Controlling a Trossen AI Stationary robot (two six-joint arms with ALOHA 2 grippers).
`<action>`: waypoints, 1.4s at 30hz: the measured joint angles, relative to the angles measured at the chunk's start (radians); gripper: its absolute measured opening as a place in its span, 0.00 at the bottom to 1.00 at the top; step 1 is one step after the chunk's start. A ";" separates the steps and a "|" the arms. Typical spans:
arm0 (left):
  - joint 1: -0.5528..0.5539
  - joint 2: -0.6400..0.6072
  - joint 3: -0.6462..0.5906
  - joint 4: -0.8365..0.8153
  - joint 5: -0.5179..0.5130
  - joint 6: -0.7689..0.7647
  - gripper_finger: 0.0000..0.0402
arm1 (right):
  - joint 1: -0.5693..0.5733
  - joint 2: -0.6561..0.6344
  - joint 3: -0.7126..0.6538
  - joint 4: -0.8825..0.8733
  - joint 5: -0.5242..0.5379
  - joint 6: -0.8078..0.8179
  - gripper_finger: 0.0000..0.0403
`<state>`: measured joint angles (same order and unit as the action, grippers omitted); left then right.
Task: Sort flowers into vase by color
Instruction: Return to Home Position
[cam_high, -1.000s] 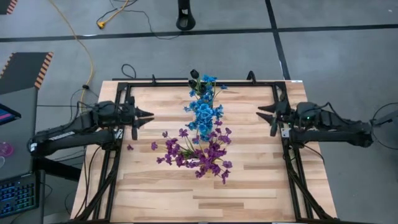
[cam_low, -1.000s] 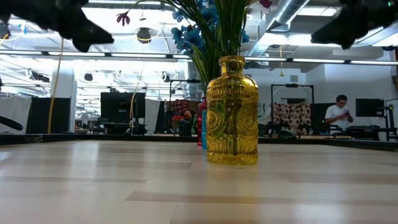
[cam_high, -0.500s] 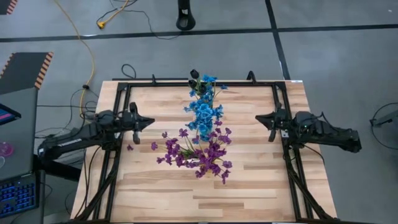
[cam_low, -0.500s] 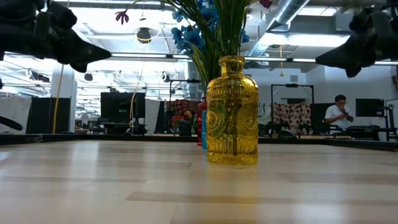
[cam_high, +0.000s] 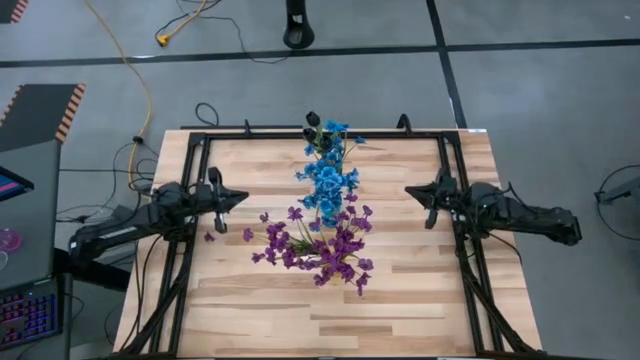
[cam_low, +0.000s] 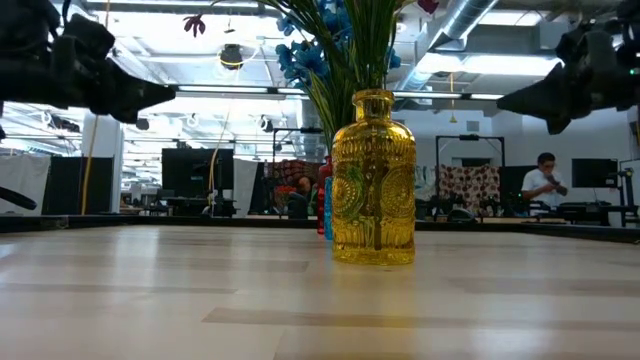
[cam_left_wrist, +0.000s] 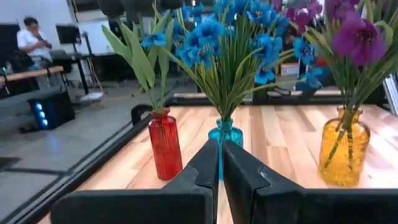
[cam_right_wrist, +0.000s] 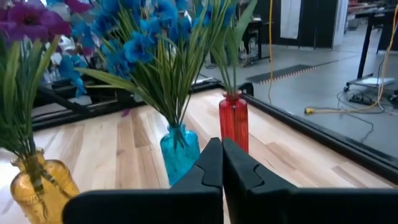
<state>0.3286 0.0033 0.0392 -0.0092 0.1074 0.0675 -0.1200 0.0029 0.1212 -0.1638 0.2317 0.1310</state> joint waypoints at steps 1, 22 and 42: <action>0.000 0.001 -0.017 0.035 0.000 -0.001 0.02 | 0.000 0.000 -0.015 0.026 0.000 0.000 0.06; 0.000 0.001 -0.031 0.046 -0.080 0.111 0.02 | 0.000 0.002 -0.062 0.066 0.063 -0.086 0.10; 0.000 0.001 -0.032 0.043 -0.094 0.042 0.02 | 0.000 0.002 -0.063 0.061 0.062 -0.087 0.11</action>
<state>0.3290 0.0044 0.0069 0.0336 0.0133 0.1098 -0.1204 0.0051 0.0579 -0.1027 0.2935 0.0444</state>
